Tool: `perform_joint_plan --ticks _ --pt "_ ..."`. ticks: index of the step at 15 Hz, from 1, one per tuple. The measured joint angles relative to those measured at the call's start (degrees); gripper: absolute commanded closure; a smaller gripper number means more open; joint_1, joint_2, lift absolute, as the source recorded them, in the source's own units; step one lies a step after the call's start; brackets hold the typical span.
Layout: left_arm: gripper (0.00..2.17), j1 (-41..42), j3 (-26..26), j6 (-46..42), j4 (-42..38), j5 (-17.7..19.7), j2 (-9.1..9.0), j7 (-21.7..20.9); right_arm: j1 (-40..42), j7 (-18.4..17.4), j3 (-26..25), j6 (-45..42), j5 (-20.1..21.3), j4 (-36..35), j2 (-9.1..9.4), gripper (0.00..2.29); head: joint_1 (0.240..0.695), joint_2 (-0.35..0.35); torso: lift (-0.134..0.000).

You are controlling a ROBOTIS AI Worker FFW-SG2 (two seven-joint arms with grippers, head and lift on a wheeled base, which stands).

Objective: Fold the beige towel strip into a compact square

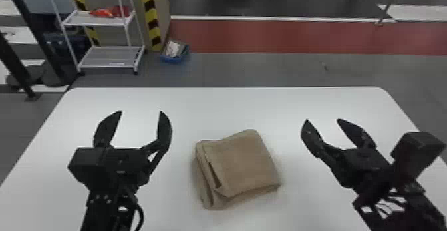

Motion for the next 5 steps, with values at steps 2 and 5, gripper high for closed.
perform_joint_plan --ticks 2,5 --pt "0.15 -0.35 -0.23 2.15 0.02 -1.84 -0.07 0.84 0.17 0.07 -0.04 -0.80 0.97 -0.08 -0.24 0.18 0.695 -0.020 -0.124" --pt "0.14 -0.55 -0.23 3.28 -0.25 -2.16 -0.04 1.57 0.37 0.07 -0.32 -1.39 1.14 -0.03 -0.64 0.18 0.695 -0.021 -0.124"
